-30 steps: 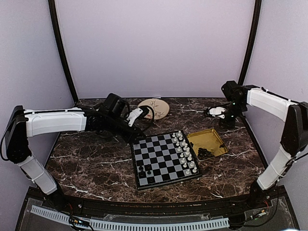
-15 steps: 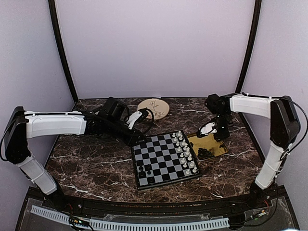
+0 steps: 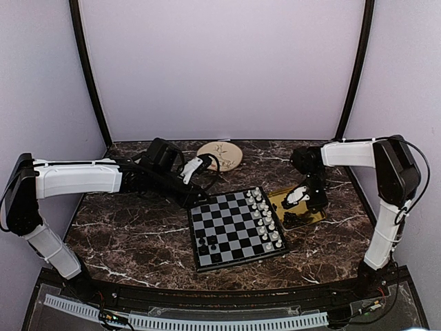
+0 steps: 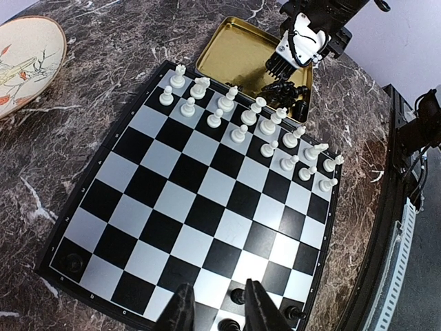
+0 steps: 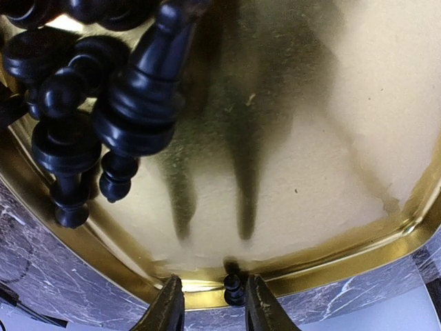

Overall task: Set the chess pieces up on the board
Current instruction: Pick up the pawn from the storage box, then place the pawn on the chessboard.

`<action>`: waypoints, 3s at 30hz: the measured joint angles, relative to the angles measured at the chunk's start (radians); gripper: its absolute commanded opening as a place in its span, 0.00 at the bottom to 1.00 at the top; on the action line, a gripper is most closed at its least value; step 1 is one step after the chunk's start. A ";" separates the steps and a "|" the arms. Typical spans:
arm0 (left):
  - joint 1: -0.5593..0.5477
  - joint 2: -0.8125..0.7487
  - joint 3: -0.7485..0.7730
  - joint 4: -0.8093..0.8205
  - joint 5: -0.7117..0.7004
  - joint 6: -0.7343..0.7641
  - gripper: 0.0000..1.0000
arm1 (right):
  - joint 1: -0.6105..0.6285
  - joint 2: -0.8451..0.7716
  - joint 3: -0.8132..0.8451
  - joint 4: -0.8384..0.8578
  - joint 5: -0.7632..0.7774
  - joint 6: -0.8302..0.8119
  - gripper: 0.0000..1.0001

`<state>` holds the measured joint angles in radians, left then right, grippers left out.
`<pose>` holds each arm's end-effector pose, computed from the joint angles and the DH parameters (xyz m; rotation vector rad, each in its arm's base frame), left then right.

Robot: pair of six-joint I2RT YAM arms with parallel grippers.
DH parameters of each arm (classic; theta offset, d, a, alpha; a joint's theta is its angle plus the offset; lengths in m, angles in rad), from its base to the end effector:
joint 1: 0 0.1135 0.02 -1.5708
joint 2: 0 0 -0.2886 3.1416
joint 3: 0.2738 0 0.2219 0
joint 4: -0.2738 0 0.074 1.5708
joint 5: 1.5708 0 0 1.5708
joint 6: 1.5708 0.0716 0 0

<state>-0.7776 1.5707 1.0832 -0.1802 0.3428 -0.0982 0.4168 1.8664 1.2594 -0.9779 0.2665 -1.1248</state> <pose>0.2310 -0.2612 0.2675 0.9589 2.1274 -0.8427 0.2927 0.1090 0.1739 2.1016 -2.1598 0.3715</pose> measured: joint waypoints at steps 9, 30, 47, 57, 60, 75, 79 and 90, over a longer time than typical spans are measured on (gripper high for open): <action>0.000 0.000 0.000 0.000 0.000 -0.003 0.27 | 0.000 0.038 -0.002 0.003 0.047 0.002 0.25; 0.000 0.002 -0.011 0.000 -0.001 -0.017 0.27 | 0.000 0.049 -0.018 0.052 0.137 0.011 0.06; 0.000 0.002 -0.012 0.001 -0.002 -0.019 0.27 | -0.060 0.014 0.148 -0.071 -0.206 0.141 0.02; 0.000 0.002 -0.011 0.008 -0.077 -0.020 0.27 | 0.067 -0.121 0.190 0.045 -0.714 0.362 0.03; 0.000 0.001 -0.011 0.008 -0.106 -0.027 0.27 | 0.125 -0.127 0.142 0.168 -0.823 0.446 0.03; 0.000 -0.061 -0.010 0.007 -0.218 -0.077 0.27 | 0.335 -0.104 -0.216 0.855 -0.875 0.736 0.03; 0.000 -0.061 -0.010 0.007 -0.229 -0.084 0.27 | 0.361 -0.061 -0.252 0.997 -0.858 0.797 0.03; 0.000 -0.061 -0.010 0.008 -0.234 -0.089 0.27 | 0.395 0.006 -0.318 1.202 -0.791 0.897 0.14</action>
<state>-0.7776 1.5097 1.0737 -0.1726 0.1089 -0.1871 0.8120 1.8729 0.9413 0.2241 -0.5243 -0.2279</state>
